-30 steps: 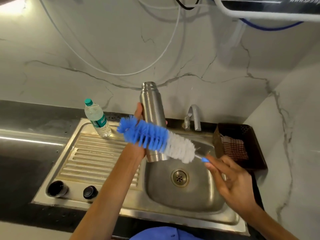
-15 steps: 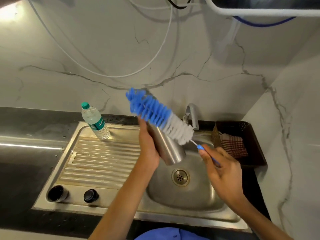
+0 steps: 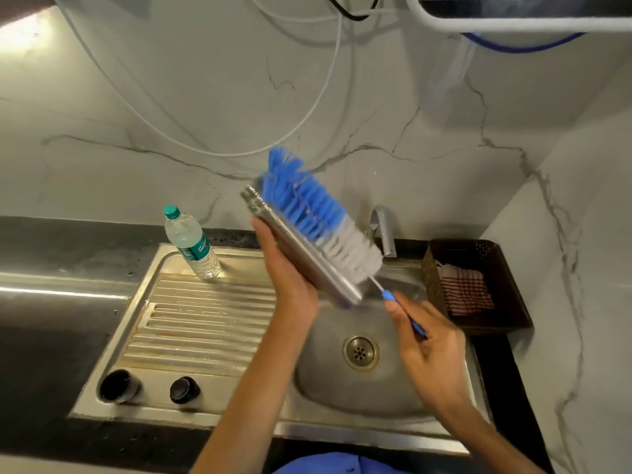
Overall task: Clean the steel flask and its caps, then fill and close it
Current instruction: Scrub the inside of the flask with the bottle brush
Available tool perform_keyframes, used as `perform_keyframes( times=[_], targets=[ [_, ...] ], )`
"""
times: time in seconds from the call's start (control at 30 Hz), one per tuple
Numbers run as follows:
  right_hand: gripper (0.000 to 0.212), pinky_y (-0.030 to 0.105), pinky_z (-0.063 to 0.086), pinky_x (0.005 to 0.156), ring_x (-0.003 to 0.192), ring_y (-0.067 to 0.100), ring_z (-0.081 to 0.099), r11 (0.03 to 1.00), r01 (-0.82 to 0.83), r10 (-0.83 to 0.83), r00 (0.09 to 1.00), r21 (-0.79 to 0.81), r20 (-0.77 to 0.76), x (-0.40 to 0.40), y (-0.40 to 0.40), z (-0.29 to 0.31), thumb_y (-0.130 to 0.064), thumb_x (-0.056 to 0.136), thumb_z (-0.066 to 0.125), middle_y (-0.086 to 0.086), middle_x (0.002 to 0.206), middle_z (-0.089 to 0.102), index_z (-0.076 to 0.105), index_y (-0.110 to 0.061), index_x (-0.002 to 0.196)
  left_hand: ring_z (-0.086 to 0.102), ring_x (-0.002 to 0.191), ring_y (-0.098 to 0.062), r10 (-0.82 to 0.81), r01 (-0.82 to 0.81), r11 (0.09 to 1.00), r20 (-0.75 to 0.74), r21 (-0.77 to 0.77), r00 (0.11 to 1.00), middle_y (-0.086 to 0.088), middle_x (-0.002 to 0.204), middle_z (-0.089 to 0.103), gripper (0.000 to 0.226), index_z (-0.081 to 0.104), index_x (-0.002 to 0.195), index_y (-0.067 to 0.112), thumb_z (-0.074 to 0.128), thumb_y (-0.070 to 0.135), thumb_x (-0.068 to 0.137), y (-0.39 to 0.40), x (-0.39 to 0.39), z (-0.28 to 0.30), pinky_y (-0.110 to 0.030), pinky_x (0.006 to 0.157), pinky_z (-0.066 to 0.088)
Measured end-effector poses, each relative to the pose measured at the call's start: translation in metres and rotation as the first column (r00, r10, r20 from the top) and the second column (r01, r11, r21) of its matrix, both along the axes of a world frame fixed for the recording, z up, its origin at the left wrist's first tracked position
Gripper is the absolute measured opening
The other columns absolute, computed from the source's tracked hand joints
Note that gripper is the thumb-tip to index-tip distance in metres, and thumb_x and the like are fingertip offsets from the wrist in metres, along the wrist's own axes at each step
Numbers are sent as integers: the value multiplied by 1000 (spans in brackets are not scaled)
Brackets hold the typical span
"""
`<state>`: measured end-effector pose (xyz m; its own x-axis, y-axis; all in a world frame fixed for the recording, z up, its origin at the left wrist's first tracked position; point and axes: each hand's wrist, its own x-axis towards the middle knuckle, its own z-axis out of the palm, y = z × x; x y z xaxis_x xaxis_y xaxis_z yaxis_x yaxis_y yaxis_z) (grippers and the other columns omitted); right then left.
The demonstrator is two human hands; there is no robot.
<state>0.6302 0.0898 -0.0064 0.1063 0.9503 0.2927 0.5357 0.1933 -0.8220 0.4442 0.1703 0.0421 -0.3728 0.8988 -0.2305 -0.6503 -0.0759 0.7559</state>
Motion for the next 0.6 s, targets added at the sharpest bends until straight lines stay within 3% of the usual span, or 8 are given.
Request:
perform_keyframes(
  times=[0.1,0.27,0.37,0.5,0.6],
  targets=[
    [24,31,57,61,75,2,70,999,-22,24,997,-41,68,11,-19,-7,-38,99,65,-17,89,70,75,-44,120,70,124,-30,88,-89,996,31,29,996,-10,136,72,81,59,148,23,33,81,98,18,-27,8,-58,112,50],
    [22,27,48,55,64,12,64,1000,-12,12,1000,8,12,-8,10,-3,-31,102,64,-12,77,63,77,-32,121,69,125,-23,-164,157,985,-117,-70,979,-2,136,72,94,55,150,32,52,91,77,-18,13,-13,-49,104,54],
    [23,27,48,52,63,8,63,999,3,-7,992,35,124,8,4,-3,-31,101,65,-19,79,59,77,-32,120,73,119,-34,-124,113,990,-135,-82,983,-12,131,74,105,54,149,27,75,87,65,-10,-5,-10,-56,105,55],
    [24,10,44,59,70,1,66,1000,28,-28,990,4,139,29,-9,-4,-30,98,67,-21,82,60,79,-31,118,77,108,-30,100,-102,994,-50,-43,994,-7,115,79,93,49,152,26,59,85,80,11,-45,-3,-46,93,60],
    [25,23,48,55,64,8,63,999,19,-24,993,47,112,15,13,-6,-31,101,66,-15,81,61,77,-30,122,71,122,-29,-75,65,996,-153,-67,985,-7,133,74,85,54,150,30,53,86,87,-5,-19,-14,-49,102,56]
  ],
)
